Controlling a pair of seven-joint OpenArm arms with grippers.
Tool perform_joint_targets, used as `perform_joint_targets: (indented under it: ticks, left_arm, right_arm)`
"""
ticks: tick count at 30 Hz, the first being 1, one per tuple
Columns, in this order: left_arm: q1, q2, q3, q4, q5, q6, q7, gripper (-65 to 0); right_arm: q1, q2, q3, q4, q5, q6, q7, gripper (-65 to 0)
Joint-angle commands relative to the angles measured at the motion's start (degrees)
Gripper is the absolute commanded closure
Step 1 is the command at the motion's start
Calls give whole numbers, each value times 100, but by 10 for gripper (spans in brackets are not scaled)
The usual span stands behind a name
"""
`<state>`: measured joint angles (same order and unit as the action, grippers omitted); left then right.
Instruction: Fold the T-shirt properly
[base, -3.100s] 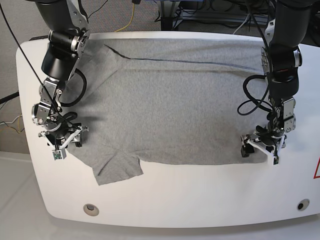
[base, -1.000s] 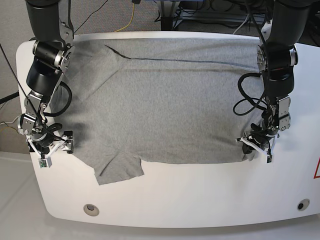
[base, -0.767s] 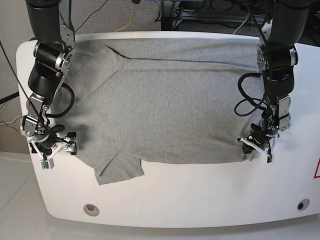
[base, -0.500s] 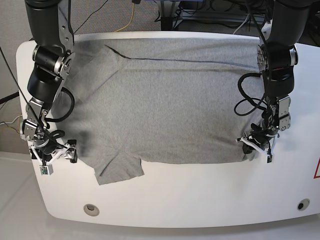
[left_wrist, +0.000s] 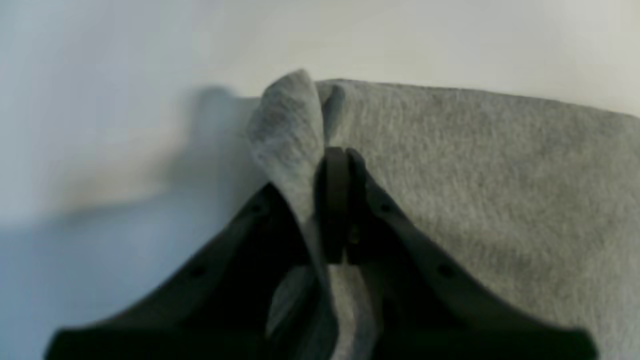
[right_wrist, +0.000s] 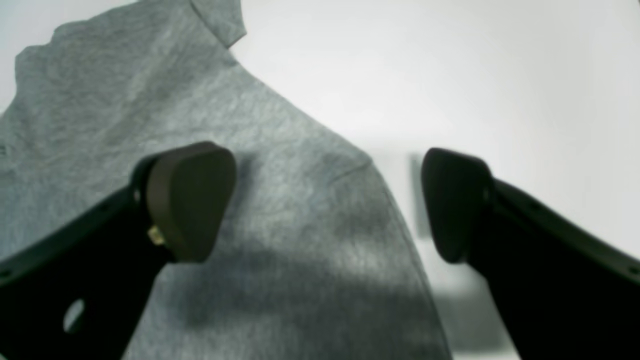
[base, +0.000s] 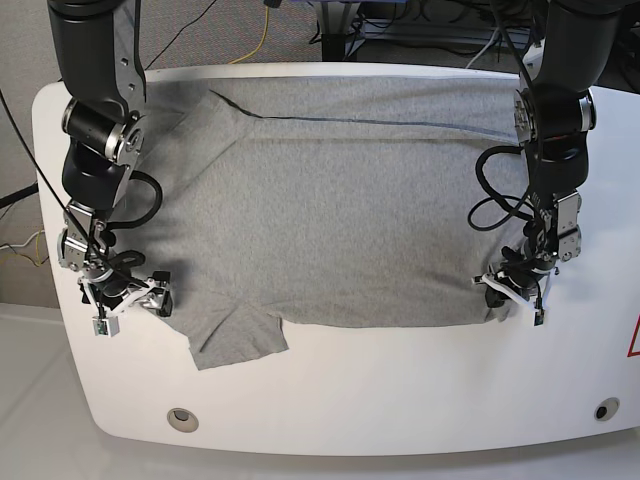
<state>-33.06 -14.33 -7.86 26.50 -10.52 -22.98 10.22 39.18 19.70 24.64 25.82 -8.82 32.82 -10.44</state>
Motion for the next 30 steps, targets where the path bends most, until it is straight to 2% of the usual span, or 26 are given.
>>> perform_joint_targets:
  ticks: [1,5,15,30]
  left_arm:
    - [-110,-49,-1,44,46,52,73,-27]
    - [-110,-49,-1,36,46,52,73,-27]
    - [40,-49,-1,71,46,43,73,-27]
    - [40,-49,-1,71,46,43,73,-27]
  right_arm:
    - [236,161,2,95,78,2,213,-587]
    - [227,179,2,95,78,2,248,-587]
    - [-37,249,10,86,-63,2,776,-588]
    - [-265,118,46,77,-142,2,802,-588]
